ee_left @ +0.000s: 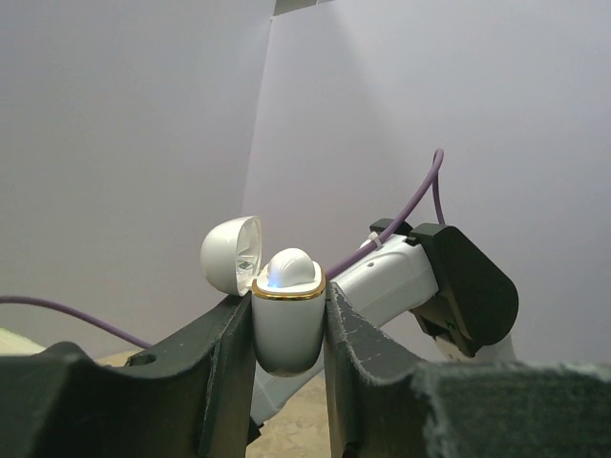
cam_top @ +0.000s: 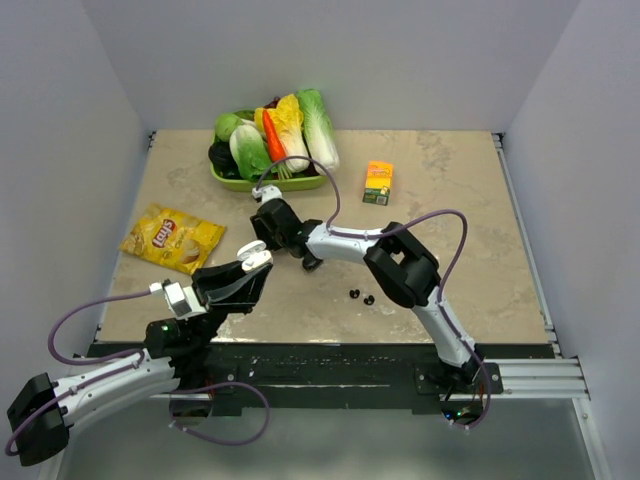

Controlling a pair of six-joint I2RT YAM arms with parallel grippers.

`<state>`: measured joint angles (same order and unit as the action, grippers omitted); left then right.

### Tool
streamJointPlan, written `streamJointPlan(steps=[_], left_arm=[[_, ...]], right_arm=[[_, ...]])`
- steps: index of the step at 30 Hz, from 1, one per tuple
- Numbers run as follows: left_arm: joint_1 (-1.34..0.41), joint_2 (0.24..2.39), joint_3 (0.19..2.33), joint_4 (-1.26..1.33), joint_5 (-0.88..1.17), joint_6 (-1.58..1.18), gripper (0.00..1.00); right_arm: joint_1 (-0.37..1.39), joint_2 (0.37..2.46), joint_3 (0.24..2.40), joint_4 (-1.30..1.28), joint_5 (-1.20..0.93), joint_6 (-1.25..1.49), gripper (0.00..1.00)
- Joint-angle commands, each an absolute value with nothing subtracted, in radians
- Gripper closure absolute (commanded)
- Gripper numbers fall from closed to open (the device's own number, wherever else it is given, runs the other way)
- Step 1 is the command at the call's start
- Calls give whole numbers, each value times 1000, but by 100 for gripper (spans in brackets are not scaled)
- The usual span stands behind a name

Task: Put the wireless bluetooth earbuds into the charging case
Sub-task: Pick up the earbud from the center of the board.

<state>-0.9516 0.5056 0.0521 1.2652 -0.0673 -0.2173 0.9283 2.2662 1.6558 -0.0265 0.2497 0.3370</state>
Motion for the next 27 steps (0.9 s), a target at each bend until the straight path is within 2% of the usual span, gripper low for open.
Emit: streamJointPlan(steps=[1,6,18,27], left_arm=[[-959,500,3,1309,-75,-222,100],[-959,505,5,1312,-74,-219,100],[-959,495,2,1304,-78,-222,100],[-960,486,0,1308,-81,-229,100]], right_arm=[[927,2286,1720,-101,295,350,45],[927,2307,1736,-120,298,345,46],[942,2322,1721,-158,351,333,58],[954,2344,1723,-173,368,328,62]])
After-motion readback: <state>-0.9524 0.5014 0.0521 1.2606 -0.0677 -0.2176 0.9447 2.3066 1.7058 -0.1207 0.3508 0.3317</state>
